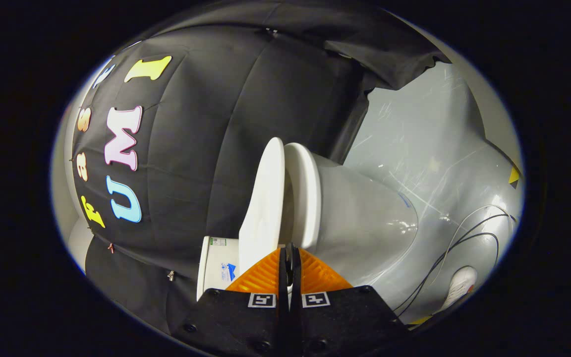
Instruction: Open the toilet lid.
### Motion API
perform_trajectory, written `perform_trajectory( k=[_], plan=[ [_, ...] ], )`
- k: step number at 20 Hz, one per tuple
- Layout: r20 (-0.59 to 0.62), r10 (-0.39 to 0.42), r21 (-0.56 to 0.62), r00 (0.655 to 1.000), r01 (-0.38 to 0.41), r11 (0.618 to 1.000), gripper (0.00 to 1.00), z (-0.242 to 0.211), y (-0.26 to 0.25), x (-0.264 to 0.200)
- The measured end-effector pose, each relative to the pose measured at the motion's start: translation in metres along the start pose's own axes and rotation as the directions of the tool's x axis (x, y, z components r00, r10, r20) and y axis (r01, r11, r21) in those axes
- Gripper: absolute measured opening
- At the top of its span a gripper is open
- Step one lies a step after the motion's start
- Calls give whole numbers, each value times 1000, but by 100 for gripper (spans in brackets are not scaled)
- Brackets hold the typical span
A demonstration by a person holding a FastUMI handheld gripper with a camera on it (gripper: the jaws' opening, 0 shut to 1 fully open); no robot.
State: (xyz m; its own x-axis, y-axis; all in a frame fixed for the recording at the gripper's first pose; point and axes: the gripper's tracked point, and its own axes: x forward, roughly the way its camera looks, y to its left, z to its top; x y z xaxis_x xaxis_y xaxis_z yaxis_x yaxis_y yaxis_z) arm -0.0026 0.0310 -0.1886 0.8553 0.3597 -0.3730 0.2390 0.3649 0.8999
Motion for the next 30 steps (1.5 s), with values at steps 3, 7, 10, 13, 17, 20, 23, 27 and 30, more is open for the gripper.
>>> perform_trajectory(
  k=[3,7,10,13,17,20,23,27,30],
  plan=[
    [17,-8,-34,1000,8,999,5,2,18,-6],
    [22,-34,-79,999,35,996,5,0,37,-11],
    [42,-71,-141,997,77,987,5,-1,50,-15],
    [61,-73,-179,995,83,980,5,-5,68,-18],
    [70,-83,-196,994,95,976,5,-8,86,-22],
    [81,-95,-253,992,112,961,5,-12,98,-24],
    [102,-120,-319,988,146,936,5,-13,111,-27],
    [125,-123,-383,984,162,909,5,-19,137,-31],
    [146,-127,-433,981,179,883,5,-25,153,-35]
  ],
)
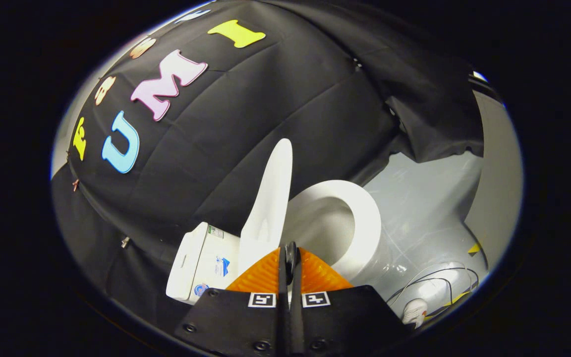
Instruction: Open the toilet lid.
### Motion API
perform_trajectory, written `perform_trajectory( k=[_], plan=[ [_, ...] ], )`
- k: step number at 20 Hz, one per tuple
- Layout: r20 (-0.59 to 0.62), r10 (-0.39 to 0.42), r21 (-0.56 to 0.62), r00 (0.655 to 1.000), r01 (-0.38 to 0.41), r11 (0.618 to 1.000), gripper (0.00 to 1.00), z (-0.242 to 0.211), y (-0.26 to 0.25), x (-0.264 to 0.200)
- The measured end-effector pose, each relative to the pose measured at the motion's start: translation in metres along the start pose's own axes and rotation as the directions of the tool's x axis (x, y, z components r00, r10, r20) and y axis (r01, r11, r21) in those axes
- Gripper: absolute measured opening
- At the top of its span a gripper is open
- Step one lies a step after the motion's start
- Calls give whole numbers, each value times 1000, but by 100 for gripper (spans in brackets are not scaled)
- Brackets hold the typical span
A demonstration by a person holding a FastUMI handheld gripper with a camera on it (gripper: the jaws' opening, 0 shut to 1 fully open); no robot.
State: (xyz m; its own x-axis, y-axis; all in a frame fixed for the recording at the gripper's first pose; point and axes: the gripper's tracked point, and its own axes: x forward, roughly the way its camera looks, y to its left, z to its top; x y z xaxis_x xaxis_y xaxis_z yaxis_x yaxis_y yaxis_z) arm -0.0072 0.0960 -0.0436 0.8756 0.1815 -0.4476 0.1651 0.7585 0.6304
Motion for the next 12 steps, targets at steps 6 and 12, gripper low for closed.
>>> perform_trajectory(
  k=[6,12],
  plan=[
    [29,-22,-104,999,25,994,5,8,25,-8],
    [40,-33,-134,999,39,990,5,9,47,-13]
  ],
)
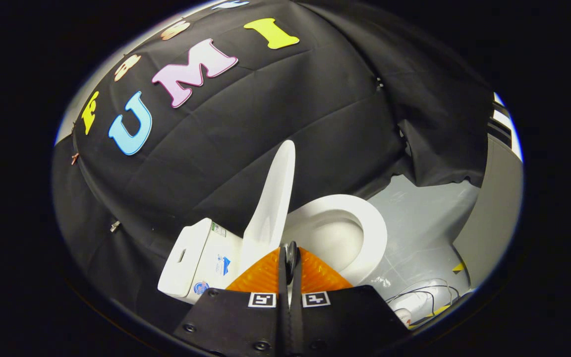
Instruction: Open the toilet lid.
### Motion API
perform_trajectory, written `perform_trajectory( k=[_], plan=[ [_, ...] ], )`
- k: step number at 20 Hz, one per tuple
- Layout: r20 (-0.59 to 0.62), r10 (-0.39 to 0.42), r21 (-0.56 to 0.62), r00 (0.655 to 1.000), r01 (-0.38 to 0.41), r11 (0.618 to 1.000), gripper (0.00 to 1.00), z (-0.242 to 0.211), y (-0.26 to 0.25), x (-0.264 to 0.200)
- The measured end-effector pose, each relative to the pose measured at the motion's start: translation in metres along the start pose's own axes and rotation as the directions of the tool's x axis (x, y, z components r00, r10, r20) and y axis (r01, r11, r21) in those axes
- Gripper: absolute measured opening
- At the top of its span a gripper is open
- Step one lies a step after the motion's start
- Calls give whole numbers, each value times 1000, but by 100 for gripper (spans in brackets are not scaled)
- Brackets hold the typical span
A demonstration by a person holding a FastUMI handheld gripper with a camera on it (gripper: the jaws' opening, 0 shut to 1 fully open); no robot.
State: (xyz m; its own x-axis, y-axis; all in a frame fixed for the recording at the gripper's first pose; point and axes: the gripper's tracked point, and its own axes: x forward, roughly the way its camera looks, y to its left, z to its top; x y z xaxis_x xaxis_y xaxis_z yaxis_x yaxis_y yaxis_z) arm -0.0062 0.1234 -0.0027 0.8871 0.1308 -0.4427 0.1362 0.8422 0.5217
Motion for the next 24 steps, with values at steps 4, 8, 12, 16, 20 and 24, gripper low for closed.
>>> perform_trajectory(
  k=[4,8,12,16,20,24],
  plan=[
    [13,-16,-44,1000,16,999,5,4,19,-6],
    [27,-57,-111,998,60,992,5,7,44,-11],
    [50,-91,-168,995,98,981,5,9,67,-15],
    [69,-88,-195,994,100,976,5,11,91,-21],
    [79,-80,-233,994,97,968,5,11,119,-24],
    [97,-63,-275,993,88,957,5,8,154,-29]
  ],
)
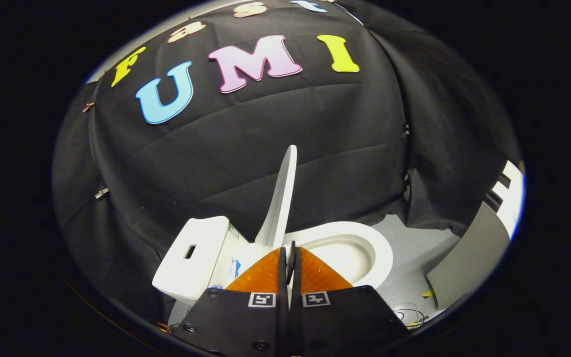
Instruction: Open the toilet lid.
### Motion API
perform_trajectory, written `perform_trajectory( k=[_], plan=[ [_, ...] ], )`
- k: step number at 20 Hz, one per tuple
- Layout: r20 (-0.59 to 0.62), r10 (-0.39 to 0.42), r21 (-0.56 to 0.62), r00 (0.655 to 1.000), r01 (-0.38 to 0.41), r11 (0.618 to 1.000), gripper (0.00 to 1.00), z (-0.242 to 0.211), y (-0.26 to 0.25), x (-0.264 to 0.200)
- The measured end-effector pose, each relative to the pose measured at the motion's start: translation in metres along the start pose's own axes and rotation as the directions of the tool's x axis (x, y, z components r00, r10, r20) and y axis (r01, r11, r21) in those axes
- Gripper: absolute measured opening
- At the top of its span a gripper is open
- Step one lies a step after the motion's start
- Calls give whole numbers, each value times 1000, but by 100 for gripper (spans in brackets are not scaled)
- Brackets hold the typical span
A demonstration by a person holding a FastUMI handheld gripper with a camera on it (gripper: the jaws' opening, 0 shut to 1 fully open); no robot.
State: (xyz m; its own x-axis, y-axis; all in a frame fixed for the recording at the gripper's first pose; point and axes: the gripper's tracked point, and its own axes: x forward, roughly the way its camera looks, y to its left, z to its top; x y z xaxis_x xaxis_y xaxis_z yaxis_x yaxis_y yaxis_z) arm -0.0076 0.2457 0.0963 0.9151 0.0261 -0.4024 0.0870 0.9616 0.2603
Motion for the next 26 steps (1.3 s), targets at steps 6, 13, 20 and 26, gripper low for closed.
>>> perform_trajectory(
  k=[6,13,20,26],
  plan=[
    [28,-12,-70,1000,14,997,5,5,52,-5],
    [52,6,-148,999,1,989,5,1,118,-9],
    [81,-1,-231,997,20,973,5,-14,174,-9],
    [115,-13,-260,993,42,965,5,-28,214,-7]
  ],
)
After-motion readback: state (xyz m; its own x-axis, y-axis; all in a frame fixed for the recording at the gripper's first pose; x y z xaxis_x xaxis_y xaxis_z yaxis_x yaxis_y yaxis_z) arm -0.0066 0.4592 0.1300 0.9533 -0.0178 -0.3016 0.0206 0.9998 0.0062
